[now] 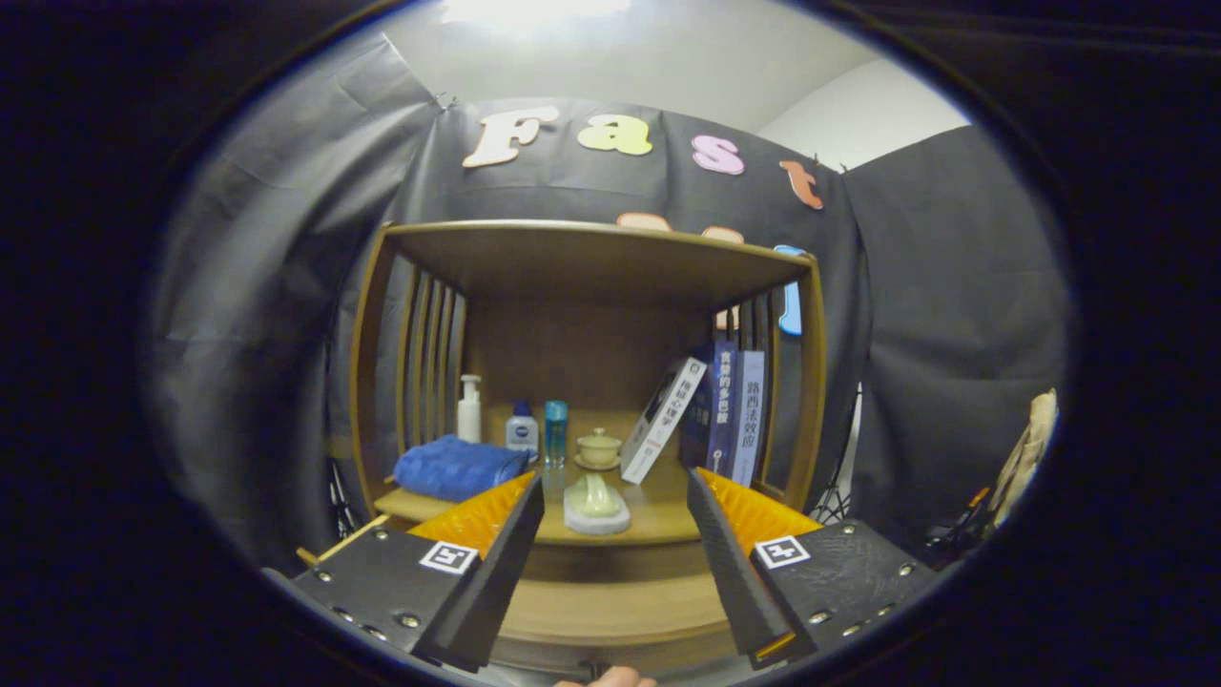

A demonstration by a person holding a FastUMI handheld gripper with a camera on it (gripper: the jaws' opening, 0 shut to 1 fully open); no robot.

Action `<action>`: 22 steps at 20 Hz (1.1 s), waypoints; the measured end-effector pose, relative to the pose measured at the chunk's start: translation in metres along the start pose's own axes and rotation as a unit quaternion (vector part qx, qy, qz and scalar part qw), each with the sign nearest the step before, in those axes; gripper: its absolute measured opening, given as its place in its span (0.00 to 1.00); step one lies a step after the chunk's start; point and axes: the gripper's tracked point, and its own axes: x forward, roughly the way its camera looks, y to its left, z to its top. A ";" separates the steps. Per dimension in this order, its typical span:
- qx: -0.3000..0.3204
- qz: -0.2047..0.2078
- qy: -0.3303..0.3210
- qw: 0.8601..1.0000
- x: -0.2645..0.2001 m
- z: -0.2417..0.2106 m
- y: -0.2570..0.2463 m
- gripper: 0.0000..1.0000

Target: Pull open the drawer, take out the items inside it, and place them on the countertop above the cabinet.

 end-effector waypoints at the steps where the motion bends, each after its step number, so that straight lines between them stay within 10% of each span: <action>1: 0.001 0.001 0.003 1.000 -0.006 -0.007 0.000 0.90; 22: 0.049 0.032 0.140 0.988 -0.054 -0.155 -0.004 0.91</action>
